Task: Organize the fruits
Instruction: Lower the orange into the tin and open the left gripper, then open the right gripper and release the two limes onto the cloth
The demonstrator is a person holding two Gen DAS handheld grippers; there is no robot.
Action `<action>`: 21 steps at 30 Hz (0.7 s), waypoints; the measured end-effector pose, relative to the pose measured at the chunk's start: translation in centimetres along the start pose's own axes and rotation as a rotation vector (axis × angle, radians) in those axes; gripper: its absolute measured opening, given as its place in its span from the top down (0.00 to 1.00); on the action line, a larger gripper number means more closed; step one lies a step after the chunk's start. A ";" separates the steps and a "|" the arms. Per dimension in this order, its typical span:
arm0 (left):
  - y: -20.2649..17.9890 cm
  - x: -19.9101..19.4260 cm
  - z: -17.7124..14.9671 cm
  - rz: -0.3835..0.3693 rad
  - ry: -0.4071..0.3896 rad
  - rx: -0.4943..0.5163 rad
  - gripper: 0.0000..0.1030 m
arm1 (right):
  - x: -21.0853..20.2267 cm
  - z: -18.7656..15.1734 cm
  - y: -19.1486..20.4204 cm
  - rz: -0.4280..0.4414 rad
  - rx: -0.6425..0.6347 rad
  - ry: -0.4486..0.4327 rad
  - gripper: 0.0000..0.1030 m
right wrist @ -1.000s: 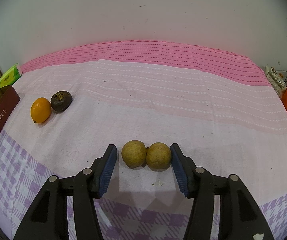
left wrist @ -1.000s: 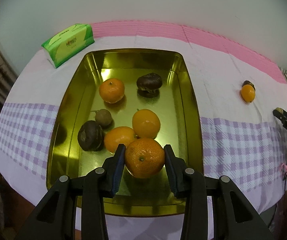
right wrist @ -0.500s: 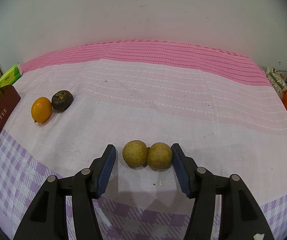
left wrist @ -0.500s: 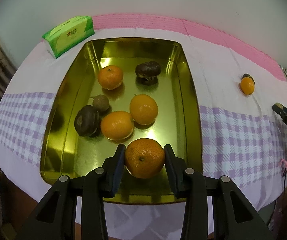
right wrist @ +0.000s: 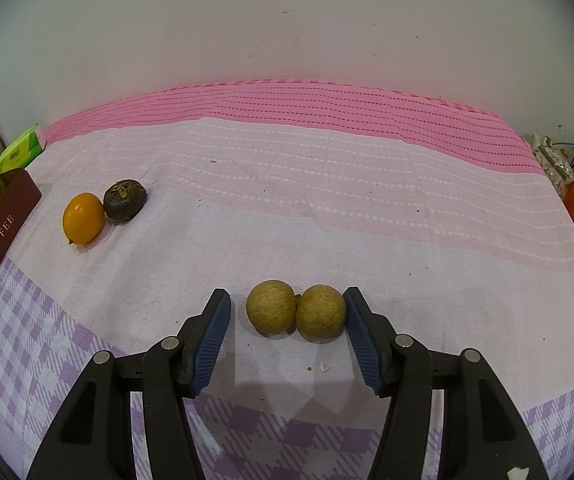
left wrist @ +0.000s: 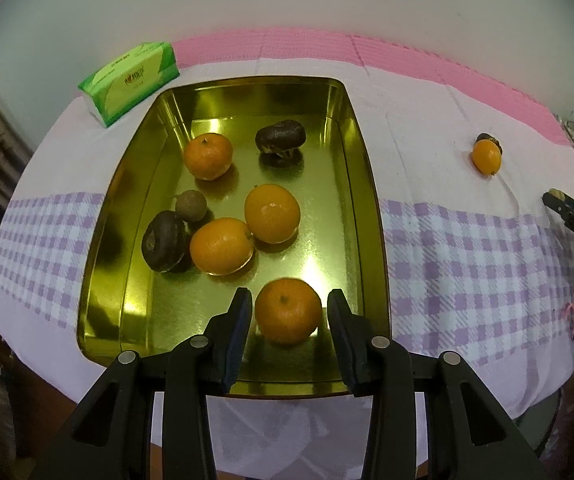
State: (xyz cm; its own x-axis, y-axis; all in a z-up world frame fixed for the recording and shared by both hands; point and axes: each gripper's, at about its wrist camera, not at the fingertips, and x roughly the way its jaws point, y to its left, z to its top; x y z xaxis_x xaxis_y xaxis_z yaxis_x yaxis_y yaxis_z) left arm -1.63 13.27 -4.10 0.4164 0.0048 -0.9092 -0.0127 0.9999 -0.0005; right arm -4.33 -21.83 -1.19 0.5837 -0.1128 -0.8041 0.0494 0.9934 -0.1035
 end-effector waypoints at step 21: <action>-0.2 -1.8 -0.5 0.104 -0.048 0.023 0.39 | -0.1 -0.2 0.5 -0.021 -0.011 0.001 0.46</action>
State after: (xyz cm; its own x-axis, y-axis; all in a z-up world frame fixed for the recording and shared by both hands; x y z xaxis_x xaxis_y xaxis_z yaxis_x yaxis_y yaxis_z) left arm -2.83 13.08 -2.67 0.4567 0.1083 -0.8830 -0.0375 0.9940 0.1026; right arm -4.52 -21.31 -1.27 0.5819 -0.1337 -0.8022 0.0526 0.9905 -0.1270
